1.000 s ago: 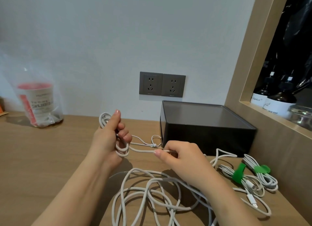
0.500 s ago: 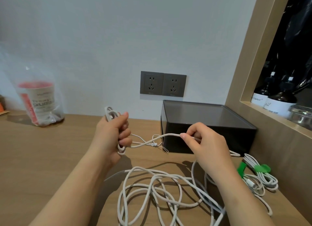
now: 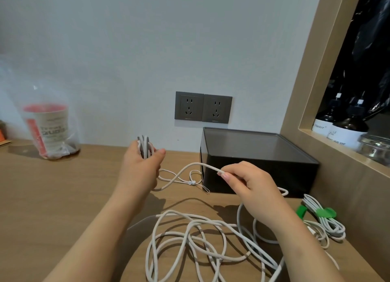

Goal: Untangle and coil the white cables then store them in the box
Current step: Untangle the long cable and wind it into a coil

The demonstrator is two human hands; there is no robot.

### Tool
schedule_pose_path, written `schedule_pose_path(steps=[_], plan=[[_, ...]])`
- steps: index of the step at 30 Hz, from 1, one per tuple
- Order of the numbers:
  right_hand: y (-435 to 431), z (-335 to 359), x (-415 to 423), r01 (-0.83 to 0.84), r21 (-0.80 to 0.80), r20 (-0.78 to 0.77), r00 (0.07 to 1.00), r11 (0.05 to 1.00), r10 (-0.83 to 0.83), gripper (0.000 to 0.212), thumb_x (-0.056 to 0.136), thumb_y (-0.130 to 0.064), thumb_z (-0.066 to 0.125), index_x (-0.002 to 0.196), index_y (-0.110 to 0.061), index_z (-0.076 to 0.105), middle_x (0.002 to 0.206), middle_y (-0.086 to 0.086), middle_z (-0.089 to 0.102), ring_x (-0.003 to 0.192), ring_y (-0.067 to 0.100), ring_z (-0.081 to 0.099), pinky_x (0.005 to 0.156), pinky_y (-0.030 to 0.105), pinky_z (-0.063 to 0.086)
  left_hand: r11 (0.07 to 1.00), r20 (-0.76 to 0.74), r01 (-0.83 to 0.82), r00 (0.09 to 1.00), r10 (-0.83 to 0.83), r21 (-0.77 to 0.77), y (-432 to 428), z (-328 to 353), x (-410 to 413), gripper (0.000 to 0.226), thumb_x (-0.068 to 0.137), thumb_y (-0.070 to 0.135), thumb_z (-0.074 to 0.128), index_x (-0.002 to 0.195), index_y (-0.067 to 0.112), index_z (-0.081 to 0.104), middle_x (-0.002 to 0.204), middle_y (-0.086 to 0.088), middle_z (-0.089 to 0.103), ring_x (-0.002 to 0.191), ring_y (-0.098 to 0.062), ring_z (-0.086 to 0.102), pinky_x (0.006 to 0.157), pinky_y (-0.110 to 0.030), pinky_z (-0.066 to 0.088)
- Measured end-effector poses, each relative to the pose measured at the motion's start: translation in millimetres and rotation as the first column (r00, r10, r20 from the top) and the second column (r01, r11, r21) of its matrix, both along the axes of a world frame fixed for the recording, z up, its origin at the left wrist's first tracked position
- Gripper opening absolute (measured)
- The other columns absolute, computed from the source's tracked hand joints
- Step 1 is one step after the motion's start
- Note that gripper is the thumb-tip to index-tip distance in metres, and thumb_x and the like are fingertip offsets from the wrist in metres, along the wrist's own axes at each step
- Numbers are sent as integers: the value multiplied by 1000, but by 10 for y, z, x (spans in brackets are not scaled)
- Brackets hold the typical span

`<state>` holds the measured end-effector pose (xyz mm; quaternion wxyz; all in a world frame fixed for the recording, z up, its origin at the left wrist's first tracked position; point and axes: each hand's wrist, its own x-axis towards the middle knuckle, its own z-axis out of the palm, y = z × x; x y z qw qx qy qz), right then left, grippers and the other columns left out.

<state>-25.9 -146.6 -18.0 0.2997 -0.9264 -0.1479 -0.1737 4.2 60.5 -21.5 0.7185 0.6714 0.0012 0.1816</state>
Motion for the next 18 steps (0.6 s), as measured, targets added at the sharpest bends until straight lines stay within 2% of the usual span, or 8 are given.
schedule_pose_path(steps=[2,4,5,9,12,15,18], plan=[[1,-15,10,-11,14,1,1000,1000,11,21,95,-26,47,109,-33,61,89,-24,50,87,-6,49,71,7,38,980,-70,111,990,-124,-166,-9,28,-22,22,93,5,52,77,14,40,59,-2,40,35,-6,29,33,-18,23],[9,-30,18,-18,23,-3,1000,1000,18,24,96,-23,46,114,-32,60,89,-23,50,87,-4,50,72,7,38,910,-123,222,952,-279,-350,-17,39,-36,18,92,4,51,80,13,41,65,-3,42,33,-4,25,31,-11,19],[16,-37,22,-17,28,-2,1000,999,17,25,96,-22,46,116,-31,59,89,-23,50,87,-4,50,72,7,39,889,-145,255,933,-330,-379,-22,37,-39,16,90,4,52,81,13,41,69,-3,43,33,-3,26,31,-10,19],[92,-70,17,6,70,35,999,998,-9,26,96,-25,47,117,-31,59,93,-20,55,89,-2,52,79,15,44,856,-211,384,857,-469,-345,-84,28,-108,30,67,13,66,88,9,45,78,-6,47,39,-5,34,30,-12,22],[156,-87,-5,-5,98,63,998,995,-1,20,94,-28,50,110,-37,56,87,-24,55,86,-2,54,79,19,48,840,-215,466,822,-527,-278,-124,39,-168,32,64,19,68,88,10,49,86,-10,64,43,-6,38,31,-13,26],[196,-85,-30,-29,142,93,996,989,16,14,92,-28,53,95,-40,47,77,-23,57,78,0,58,72,21,51,862,-209,460,840,-501,-215,-139,39,-170,36,62,21,67,93,12,50,78,-8,70,42,-6,39,32,-14,28],[195,-75,-39,-53,228,134,991,972,22,19,92,-25,55,86,-42,48,75,-20,59,80,-6,56,65,10,48,867,-185,425,859,-477,-259,-139,42,-149,32,70,20,64,97,10,52,67,-6,66,43,-7,42,32,-15,30]])
